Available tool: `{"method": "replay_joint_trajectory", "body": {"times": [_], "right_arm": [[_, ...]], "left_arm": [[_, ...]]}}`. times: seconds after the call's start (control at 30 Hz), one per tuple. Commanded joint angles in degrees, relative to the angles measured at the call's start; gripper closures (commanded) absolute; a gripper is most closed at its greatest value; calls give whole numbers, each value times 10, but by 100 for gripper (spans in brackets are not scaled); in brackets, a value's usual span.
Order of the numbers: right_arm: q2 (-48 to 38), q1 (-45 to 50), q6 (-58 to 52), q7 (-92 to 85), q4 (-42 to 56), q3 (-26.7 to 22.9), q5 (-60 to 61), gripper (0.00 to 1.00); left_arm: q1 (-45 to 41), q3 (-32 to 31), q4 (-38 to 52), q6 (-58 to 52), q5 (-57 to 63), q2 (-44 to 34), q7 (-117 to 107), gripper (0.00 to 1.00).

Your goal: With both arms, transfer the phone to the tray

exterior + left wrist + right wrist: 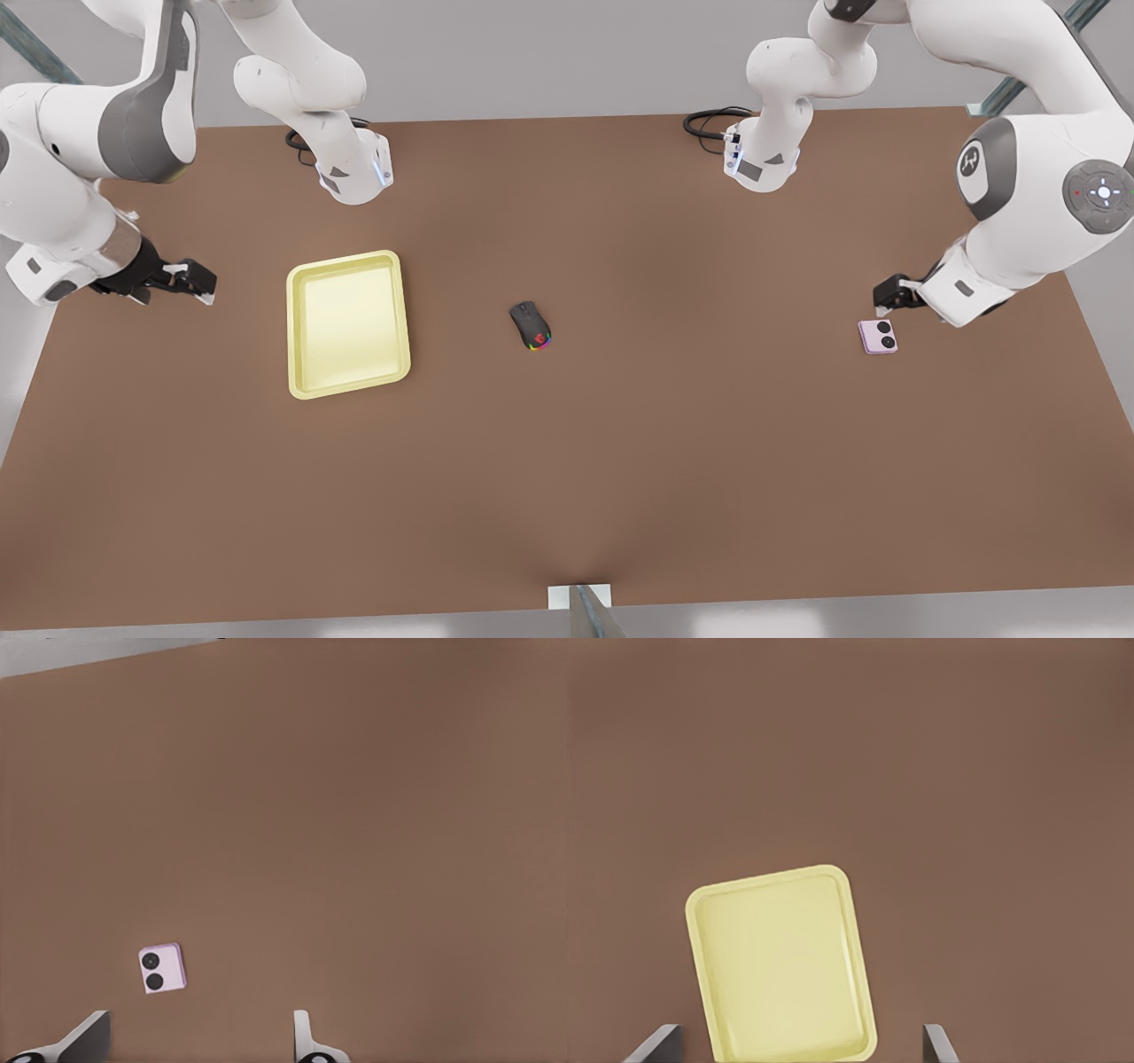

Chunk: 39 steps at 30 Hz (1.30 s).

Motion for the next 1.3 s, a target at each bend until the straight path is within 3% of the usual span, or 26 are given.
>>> {"method": "replay_joint_trajectory", "body": {"times": [0.0, 0.07, 0.13, 0.2, 0.43, 0.57, 0.87, 1.27], "right_arm": [[-10, -35, 54, -14, -1, -6, 22, 0], [-6, -35, 35, -18, 5, -5, 21, 0], [-4, -35, 42, -18, 7, -3, 13, 0], [0, -34, 43, -18, 8, -3, 13, 0], [17, -34, 50, -14, 28, -2, 23, 0], [22, -34, 51, -16, 43, -2, 23, 0], [29, -34, 52, -16, 50, -2, 23, 0], [33, -33, 45, -18, 48, 7, 12, 0]], "left_arm": [[-1, 0, 0, 9, 2, 4, 12, 0], [-1, 22, -63, 80, 1, 24, 9, 0], [-2, 44, -237, 267, 0, 1, 9, 0], [-2, 73, -338, 390, 0, -1, 16, 0], [-1, 137, -456, 528, -1, 8, 92, 0], [1, 169, -488, 575, -4, 20, 176, 0], [14, 172, -507, 656, -14, 93, 191, 0], [44, 164, -513, 656, -63, 109, 191, 0]]}}
